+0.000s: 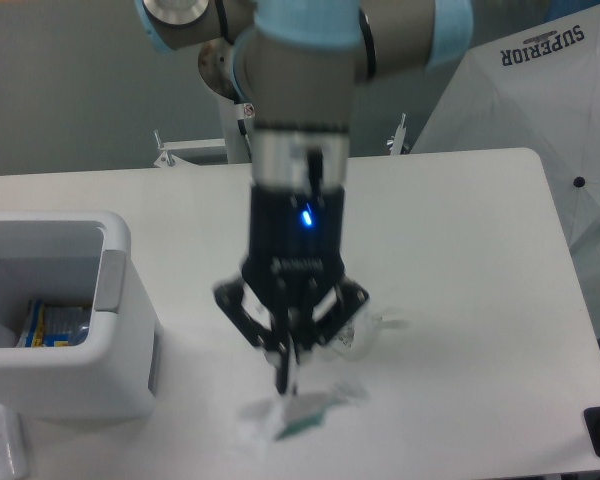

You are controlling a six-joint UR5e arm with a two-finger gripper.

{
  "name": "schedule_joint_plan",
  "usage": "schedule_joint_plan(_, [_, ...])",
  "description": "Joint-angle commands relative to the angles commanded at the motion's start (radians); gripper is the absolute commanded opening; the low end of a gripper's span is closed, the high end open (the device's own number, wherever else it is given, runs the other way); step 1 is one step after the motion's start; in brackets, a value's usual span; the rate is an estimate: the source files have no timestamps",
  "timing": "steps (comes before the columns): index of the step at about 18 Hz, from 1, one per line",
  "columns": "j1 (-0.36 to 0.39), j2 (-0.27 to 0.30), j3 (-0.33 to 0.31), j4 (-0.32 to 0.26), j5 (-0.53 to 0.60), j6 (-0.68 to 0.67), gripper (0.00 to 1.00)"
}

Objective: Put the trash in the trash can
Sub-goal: 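Lift the paper wrapper and carry it over the white trash bin, then open the gripper to drop the paper wrapper into the bin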

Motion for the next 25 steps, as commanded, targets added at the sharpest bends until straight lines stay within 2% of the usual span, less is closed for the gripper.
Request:
schedule_joint_plan(3, [-0.020, 0.043, -0.020, -0.002, -0.017, -0.020, 0.00])
schedule_joint_plan(5, [-0.058, 0.081, -0.055, 0.000, -0.017, -0.015, 0.00])
schedule_joint_plan(10, [-0.167, 0.092, -0.106, 0.000, -0.045, -0.025, 0.00])
schedule_joint_plan(16, [-0.278, 0.127, -0.224, 0.000, -0.042, -0.078, 0.00])
schedule_joint_plan(20, [-0.301, 0.172, -0.281, -0.002, -0.045, -0.089, 0.00])
schedule_joint_plan(25, [-0.302, 0.164, -0.334, 0.000, -0.045, -0.094, 0.00])
